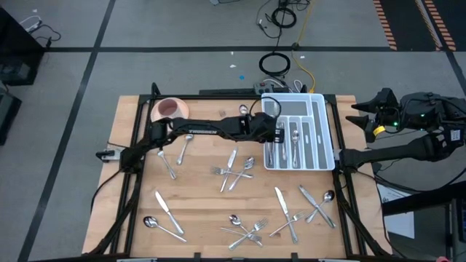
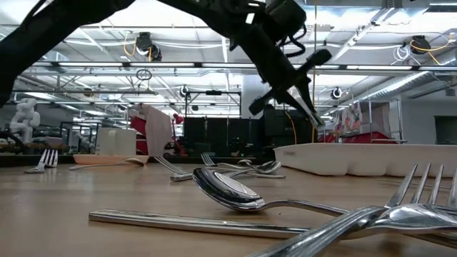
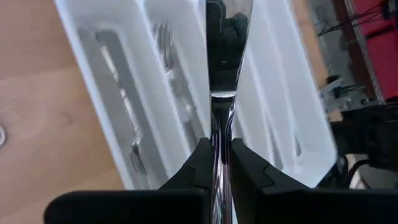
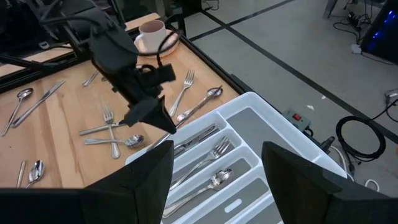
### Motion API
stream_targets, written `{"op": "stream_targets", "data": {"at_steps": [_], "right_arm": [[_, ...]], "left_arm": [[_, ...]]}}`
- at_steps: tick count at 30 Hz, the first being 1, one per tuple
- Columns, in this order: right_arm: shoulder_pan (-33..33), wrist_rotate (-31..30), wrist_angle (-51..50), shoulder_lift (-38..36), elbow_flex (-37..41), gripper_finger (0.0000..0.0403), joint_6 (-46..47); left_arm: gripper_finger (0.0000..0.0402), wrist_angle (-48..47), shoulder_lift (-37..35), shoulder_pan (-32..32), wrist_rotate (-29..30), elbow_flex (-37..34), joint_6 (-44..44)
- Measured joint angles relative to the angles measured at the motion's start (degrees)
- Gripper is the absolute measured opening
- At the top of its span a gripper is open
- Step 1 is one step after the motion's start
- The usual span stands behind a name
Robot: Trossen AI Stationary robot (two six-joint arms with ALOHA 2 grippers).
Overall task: Sort silverware
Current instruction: Put the silver knife into the white cutlery tray
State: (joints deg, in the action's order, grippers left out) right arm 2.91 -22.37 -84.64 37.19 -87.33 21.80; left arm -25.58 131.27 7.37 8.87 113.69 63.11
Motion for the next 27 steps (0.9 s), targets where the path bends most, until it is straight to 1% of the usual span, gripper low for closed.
{"op": "stream_targets", "data": {"at_steps": [8,15,27], "right_arm": [[0.0,0.0,0.0,0.0,0.0,0.0238,0.0],[0.0,0.0,0.0,0.0,0.0,0.0238,0.0],[0.0,0.0,-0.1,0.0,0.0,0.0238,-0.2]], "left_arm": [[0.0027,0.2,2.0,-0.1,-0.4,0.0,2.4],[0.0027,-0.5,4.6,-0.4,-3.0,0.0,4.5],[0.0027,-2.5,5.4,-0.4,-2.0,0.0,5.5]]}}
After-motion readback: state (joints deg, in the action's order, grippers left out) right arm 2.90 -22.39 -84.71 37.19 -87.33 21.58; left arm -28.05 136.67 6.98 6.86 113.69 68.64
